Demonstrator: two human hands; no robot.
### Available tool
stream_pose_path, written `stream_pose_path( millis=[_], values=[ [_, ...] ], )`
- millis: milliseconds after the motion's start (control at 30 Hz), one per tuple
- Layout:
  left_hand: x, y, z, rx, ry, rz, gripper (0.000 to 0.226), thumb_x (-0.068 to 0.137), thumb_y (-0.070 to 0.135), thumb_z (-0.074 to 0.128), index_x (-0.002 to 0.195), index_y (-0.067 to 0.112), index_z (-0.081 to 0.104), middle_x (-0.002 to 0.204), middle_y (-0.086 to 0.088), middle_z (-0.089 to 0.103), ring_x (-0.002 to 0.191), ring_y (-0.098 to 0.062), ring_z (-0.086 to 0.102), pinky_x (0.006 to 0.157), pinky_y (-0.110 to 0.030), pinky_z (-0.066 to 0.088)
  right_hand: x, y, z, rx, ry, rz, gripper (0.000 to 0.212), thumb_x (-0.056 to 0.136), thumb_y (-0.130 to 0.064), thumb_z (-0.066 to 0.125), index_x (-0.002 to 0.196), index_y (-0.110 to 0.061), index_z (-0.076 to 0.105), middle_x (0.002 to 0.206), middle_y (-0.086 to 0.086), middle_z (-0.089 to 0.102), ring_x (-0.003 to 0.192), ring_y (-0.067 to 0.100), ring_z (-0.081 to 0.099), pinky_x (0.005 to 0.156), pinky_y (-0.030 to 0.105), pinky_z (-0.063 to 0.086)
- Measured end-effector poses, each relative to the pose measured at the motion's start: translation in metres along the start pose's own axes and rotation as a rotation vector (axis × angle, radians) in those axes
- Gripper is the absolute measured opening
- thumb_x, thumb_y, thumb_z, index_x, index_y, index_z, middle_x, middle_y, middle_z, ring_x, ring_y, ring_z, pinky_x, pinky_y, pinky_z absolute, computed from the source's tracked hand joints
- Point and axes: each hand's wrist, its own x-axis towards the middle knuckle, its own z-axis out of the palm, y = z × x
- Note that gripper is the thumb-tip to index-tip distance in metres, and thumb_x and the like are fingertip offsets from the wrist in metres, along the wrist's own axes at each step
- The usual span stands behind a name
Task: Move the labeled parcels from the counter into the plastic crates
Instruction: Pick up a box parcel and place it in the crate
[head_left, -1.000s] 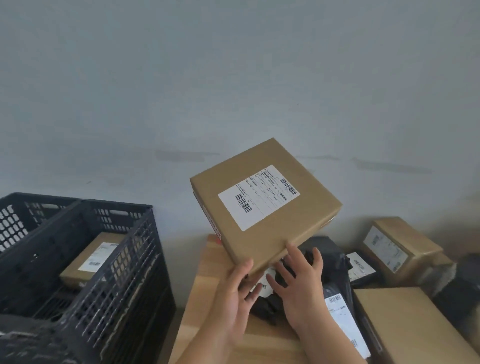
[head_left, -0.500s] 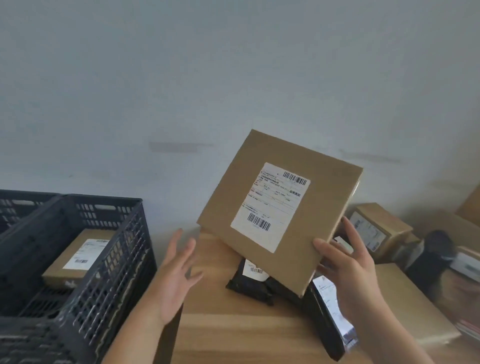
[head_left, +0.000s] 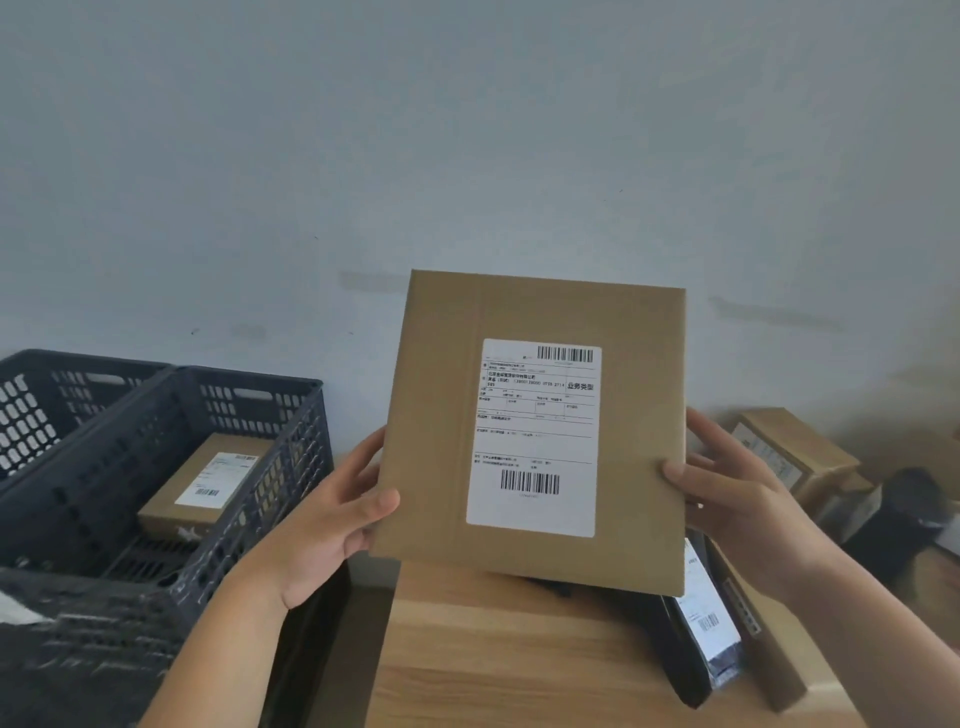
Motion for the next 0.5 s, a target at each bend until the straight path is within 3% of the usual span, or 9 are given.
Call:
stream_pose_path(
  millis=[200, 500],
  values=[
    [-0.014, -0.016, -0.002, 0.018, 0.042, -0.001, 0.087, 0.067, 0.051, 0.095, 0.143, 0.048, 0.055, 0.145, -0.001, 0.063, 0.133, -0.023, 0.061, 0.098, -0.034, 0.058, -0.004, 0.003, 0.012, 0.000, 0.031, -0.010, 0.058, 0.088, -0.029, 0.072, 0.142, -0.043, 0.058, 0.131, 0.004, 0.073, 0.118, 0.029, 0.071, 0.091, 0.040, 0.062],
    [-0.010, -0.024, 0.018, -0.009, 0.082, -0.005, 0.111, 0.056, 0.050, 0.100, 0.152, 0.034, 0.047, 0.143, -0.003, 0.065, 0.130, -0.026, 0.063, 0.096, -0.038, 0.060, -0.014, 0.005, 0.006, 0.018, 0.075, -0.003, 0.054, 0.083, -0.030, 0.070, 0.134, -0.046, 0.065, 0.128, 0.002, 0.074, 0.115, 0.025, 0.073, 0.082, 0.033, 0.064]
  ],
)
